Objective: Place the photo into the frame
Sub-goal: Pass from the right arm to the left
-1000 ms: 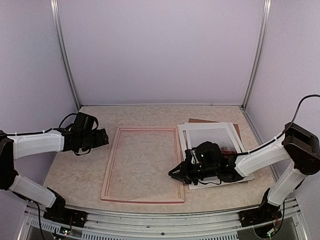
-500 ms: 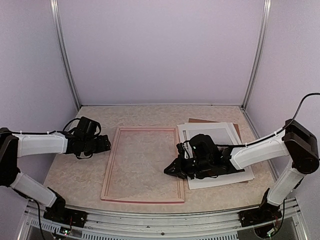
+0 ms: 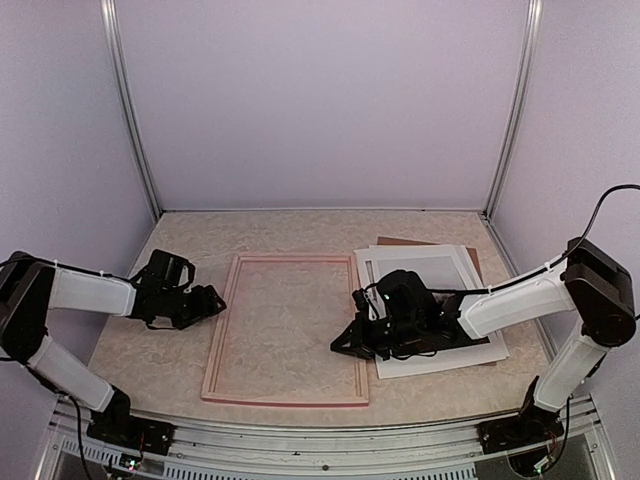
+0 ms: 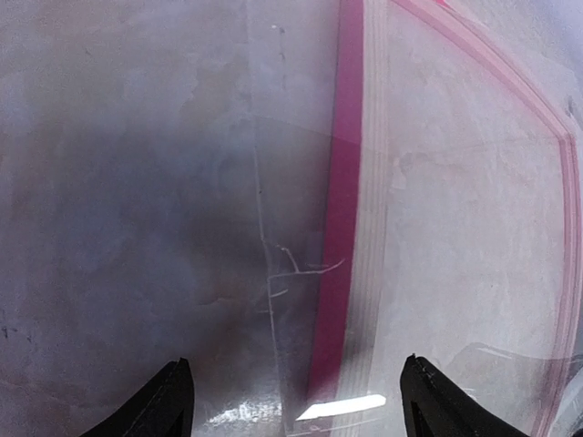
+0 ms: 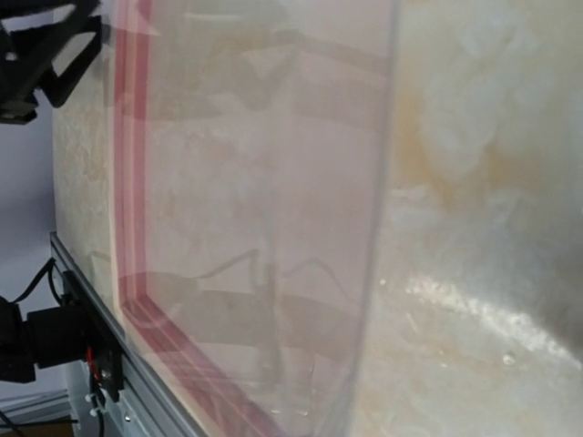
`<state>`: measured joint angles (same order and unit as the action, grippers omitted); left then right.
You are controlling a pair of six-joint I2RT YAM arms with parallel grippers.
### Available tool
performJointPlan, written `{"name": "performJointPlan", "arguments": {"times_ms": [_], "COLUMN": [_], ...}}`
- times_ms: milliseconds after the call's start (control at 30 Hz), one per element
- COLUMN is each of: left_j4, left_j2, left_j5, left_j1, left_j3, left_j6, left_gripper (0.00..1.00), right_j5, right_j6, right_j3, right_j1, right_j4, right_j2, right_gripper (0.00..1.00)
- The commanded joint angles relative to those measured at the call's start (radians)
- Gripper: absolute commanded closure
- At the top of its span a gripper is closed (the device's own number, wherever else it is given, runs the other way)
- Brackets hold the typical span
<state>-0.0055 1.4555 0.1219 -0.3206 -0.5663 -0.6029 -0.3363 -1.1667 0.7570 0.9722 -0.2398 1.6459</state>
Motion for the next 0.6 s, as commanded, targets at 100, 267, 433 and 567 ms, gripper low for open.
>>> {"name": "performJointPlan", "arguments": {"times_ms": [100,267,433,567], "left_j4": [0.137,0.177,0.188,0.211], "left_j2": [0.044,0.061,0.017,-0.038], "left_j5": [0.212,0.267,0.274,0.285], "left_j1": [0.026,0.036,0.043,0.041], "left_j3": [0.034,0.042,0.050,0.058], "left_j6": [-0.040,-0.055,-0.061,-0.066], "left_gripper": [0.30,0.40,0.48,0.56], "right_j5": [-0.016,-0.018,-0.022,-0.019], "right_j6": [0.022,0.021,0.021,0.021], "right_j3": [0.021,0.018,0.017,0.018], "right_j1": [-0.006,-0.007,-0.008,-0.008], "right_j4": [0.000,-0.006,-0.006,-0.002], "right_j2": [0.028,0.030,0.033,0.036], "right_gripper": [0.94,0.95,0.95,0.95]}}
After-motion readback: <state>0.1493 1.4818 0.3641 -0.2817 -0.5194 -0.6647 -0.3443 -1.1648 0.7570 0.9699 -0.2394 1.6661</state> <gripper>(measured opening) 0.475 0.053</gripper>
